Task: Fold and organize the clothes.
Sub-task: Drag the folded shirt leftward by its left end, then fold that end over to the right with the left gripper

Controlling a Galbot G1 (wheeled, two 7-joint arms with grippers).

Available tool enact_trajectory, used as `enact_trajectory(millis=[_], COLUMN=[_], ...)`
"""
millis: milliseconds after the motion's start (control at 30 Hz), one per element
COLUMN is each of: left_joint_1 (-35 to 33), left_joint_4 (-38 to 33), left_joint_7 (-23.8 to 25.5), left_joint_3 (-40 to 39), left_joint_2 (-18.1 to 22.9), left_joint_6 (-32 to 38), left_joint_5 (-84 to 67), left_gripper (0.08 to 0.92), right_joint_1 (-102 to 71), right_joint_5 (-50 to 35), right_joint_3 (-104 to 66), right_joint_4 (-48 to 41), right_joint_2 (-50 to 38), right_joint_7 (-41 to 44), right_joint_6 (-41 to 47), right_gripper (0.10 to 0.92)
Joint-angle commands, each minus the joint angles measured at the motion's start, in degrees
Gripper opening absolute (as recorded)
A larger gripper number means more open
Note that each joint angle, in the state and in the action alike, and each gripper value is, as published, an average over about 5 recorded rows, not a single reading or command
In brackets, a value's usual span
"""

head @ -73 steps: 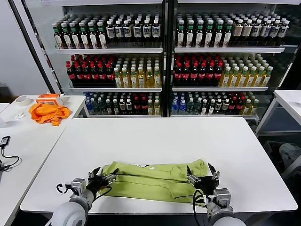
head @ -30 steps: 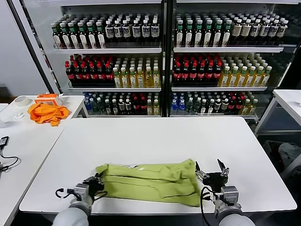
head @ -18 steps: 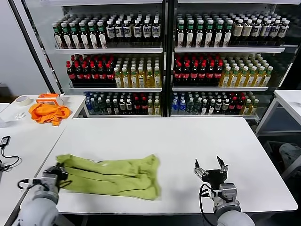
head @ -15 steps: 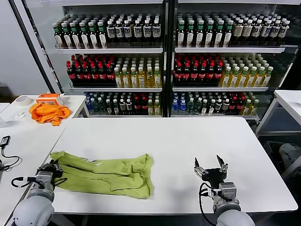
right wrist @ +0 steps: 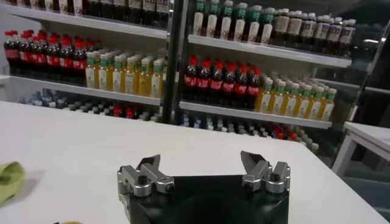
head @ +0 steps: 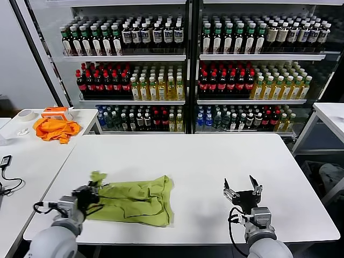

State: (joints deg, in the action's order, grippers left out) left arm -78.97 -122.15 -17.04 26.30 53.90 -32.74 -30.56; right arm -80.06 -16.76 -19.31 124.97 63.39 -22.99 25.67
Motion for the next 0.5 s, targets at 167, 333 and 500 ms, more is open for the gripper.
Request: enact_trajectory(millis=[167, 333, 500], left_joint_1=[7.3, 8.8, 10.6], left_joint_4=[1.4, 2.1, 3.7], left_joint_7=[3.5, 3.5, 3.1], left_joint_3=[-11.6, -13.8, -15.9], left_joint_2=[3.4, 4.6, 6.4], left_joint_6=[-0.3, -0.3, -0.3], left_joint_5=[-8.2, -8.3, -7.9], left_gripper=[0.109, 0.109, 0.109], right_joint_1=[0.1, 0.3, -0.1], right_joint_5=[0.8, 0.7, 0.6], right_joint_3=[-0.1, -0.3, -1.4], right_joint_4=[0.2, 1.3, 3.2], right_joint_2=[-0.4, -0.7, -1.4], right_joint_7=[-0.1, -0.2, 0.2], right_joint_6=[0.0, 0.3, 0.6], right_gripper=[0.823, 0.823, 0.823])
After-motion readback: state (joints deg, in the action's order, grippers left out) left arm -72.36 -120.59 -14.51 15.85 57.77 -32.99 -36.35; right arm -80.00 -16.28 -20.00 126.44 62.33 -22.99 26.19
